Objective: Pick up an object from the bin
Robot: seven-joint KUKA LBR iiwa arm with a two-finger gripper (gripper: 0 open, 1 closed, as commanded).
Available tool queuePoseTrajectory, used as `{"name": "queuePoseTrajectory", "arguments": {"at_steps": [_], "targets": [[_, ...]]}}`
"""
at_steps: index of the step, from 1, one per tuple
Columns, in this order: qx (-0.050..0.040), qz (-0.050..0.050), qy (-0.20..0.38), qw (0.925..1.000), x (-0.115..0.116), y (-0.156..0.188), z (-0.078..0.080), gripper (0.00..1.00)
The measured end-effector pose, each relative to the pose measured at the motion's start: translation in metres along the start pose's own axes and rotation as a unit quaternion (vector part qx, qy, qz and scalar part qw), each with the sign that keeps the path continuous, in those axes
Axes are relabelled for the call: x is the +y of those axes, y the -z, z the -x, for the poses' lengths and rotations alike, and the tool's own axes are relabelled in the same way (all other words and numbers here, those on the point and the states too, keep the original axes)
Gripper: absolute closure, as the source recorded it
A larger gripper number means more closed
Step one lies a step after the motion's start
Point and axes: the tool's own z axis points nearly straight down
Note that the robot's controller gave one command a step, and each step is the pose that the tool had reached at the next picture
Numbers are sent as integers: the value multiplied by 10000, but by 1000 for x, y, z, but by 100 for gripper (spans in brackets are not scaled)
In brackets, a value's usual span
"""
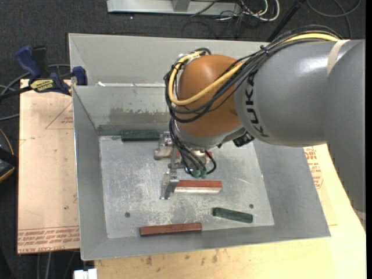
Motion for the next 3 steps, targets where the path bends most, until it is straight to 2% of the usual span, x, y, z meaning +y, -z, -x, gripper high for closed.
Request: {"name": "queuePoseTrajectory", "arguments": {"at_steps": [1,2,3], "targets": [[-39,5,-14,10000,-1,4,2,0],[-63,11,447,9990,-27,-29,2,0],[-51,1,294,9996,-34,-76,-11,0]]}}
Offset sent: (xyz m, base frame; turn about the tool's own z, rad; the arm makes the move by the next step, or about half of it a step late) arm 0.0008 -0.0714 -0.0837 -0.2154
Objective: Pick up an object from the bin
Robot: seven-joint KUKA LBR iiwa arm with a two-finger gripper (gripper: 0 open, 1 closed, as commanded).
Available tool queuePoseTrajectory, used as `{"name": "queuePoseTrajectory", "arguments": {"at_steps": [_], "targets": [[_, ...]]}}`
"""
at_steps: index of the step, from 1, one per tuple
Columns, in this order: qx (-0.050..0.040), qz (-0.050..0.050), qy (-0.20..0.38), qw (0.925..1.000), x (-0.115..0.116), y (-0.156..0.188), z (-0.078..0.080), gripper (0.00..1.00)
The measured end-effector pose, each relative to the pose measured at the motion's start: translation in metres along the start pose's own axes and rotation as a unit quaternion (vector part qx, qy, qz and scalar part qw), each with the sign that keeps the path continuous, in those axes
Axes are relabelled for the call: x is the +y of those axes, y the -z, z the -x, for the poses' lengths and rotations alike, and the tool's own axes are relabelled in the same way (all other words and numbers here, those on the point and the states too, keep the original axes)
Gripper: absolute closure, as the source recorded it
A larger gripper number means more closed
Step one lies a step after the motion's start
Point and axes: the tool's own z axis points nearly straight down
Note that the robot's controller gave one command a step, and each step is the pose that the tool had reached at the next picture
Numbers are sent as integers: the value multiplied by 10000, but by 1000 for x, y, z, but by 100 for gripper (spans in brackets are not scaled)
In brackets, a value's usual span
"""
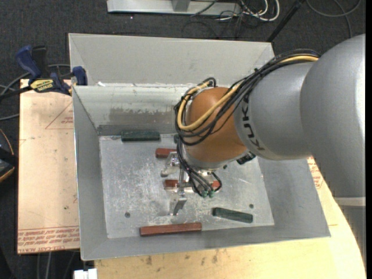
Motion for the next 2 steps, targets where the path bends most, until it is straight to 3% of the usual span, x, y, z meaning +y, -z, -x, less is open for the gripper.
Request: {"name": "queuePoseTrajectory", "arguments": {"at_steps": [1,2], "targets": [[-95,32,147,9998,-40,-23,16,100],[-97,33,147,9998,-39,-23,16,100]]}}
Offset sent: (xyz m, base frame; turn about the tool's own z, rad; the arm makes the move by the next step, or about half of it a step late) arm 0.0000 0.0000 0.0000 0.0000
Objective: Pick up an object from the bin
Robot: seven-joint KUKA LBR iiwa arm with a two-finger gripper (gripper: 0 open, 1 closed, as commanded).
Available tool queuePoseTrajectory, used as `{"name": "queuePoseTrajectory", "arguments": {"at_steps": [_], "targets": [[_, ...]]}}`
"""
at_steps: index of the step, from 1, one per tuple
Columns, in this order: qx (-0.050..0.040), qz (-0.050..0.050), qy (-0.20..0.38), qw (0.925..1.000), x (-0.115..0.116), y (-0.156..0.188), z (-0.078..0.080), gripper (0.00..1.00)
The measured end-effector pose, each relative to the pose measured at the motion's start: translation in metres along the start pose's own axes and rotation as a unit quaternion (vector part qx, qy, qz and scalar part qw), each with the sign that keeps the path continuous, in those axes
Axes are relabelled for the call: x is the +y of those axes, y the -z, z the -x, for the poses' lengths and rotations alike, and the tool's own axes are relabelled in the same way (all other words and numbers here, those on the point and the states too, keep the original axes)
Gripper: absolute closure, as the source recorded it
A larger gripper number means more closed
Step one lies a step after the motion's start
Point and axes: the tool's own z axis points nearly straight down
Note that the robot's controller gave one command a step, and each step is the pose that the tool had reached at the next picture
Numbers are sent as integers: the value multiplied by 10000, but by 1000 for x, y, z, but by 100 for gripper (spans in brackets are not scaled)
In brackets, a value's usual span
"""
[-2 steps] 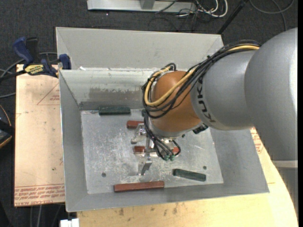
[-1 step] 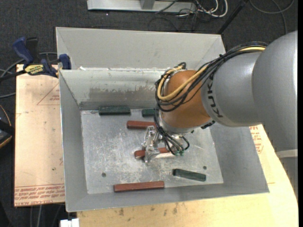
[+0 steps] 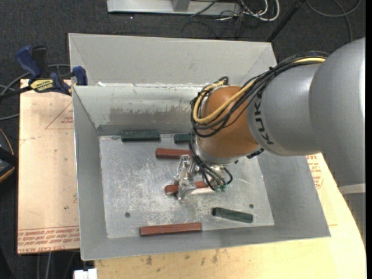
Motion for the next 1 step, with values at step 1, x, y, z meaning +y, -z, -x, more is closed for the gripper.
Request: {"name": "queuePoseTrajectory", "arguments": {"at_steps": [1], "targets": [[93,-24,389,9992,0,134,18,100]]}}
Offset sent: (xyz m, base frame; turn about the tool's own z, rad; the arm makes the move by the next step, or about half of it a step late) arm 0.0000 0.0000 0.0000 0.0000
